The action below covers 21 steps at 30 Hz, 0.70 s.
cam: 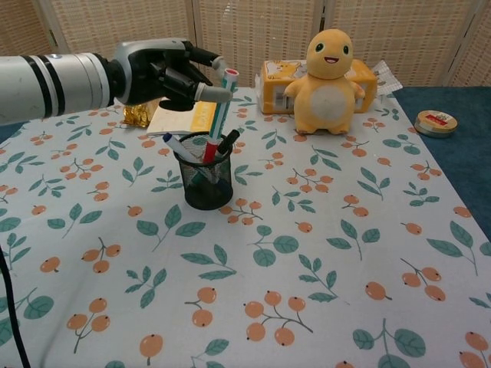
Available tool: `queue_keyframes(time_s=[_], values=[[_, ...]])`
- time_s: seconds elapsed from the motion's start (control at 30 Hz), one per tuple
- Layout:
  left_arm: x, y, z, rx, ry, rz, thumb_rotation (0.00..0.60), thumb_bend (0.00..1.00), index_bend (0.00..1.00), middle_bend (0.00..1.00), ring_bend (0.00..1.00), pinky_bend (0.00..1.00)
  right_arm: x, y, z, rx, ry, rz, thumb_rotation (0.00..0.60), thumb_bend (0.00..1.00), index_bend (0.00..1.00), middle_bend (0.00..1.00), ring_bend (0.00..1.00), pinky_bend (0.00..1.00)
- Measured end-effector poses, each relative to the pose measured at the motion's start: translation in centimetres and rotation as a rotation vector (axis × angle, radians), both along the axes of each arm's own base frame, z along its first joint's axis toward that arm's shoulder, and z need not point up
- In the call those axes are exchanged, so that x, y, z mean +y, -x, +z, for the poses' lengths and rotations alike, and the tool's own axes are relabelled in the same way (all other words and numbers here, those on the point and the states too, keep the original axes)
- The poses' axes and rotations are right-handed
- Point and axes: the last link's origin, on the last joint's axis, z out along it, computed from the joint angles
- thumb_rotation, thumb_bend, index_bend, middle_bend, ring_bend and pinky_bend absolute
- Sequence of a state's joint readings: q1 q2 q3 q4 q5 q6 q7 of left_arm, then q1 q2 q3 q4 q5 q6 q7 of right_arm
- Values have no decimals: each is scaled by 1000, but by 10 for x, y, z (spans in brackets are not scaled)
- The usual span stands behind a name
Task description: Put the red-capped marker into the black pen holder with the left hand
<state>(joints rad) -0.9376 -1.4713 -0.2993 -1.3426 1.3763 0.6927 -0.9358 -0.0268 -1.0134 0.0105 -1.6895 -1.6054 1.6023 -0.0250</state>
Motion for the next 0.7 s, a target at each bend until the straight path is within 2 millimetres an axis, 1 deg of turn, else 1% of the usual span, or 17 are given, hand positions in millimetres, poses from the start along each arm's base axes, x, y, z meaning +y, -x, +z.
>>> queue_keyframes(time_s=[0.13,0.3,0.4,0.47,0.5,0.53,0.57,0.6,0.63,0.7], values=[[-1,10,1,5,-16,3,600,239,441,1000,939,966,0,0,-1,3,-1,1,600,189,113,16,0,0],[1,21,14,21,-60,6,600,184,361,1000,906,945,-1,0,-3,11,-5,-2,600,188,114,16,0,0],[0,28,28,38,-92,1,600,167,308,1000,871,922,-2,0,-3,11,-5,-4,600,189,113,16,0,0],[-2,36,45,64,-133,-10,600,163,266,981,833,902,-2,0,-3,9,-2,-4,600,189,113,16,0,0],[-4,41,54,82,-156,-17,600,159,241,961,809,891,-2,0,-3,8,-2,-4,600,188,113,16,0,0],[-7,49,67,115,-193,-27,600,156,219,939,785,881,-2,0,-2,7,-1,-5,600,188,113,16,0,0],[-10,55,77,146,-224,-35,600,151,184,895,735,864,-3,0,-2,7,-1,-5,600,188,113,16,0,0],[-14,63,88,180,-257,-43,600,145,146,833,664,842,-3,0,-3,7,-1,-5,600,188,113,16,0,0],[-21,73,102,231,-305,-51,600,141,118,783,616,823,-3,0,-3,7,-2,-5,600,188,113,16,0,0],[-34,91,123,322,-378,-57,600,131,29,595,455,755,-3,-1,-5,11,-7,-6,600,188,113,16,0,0]])
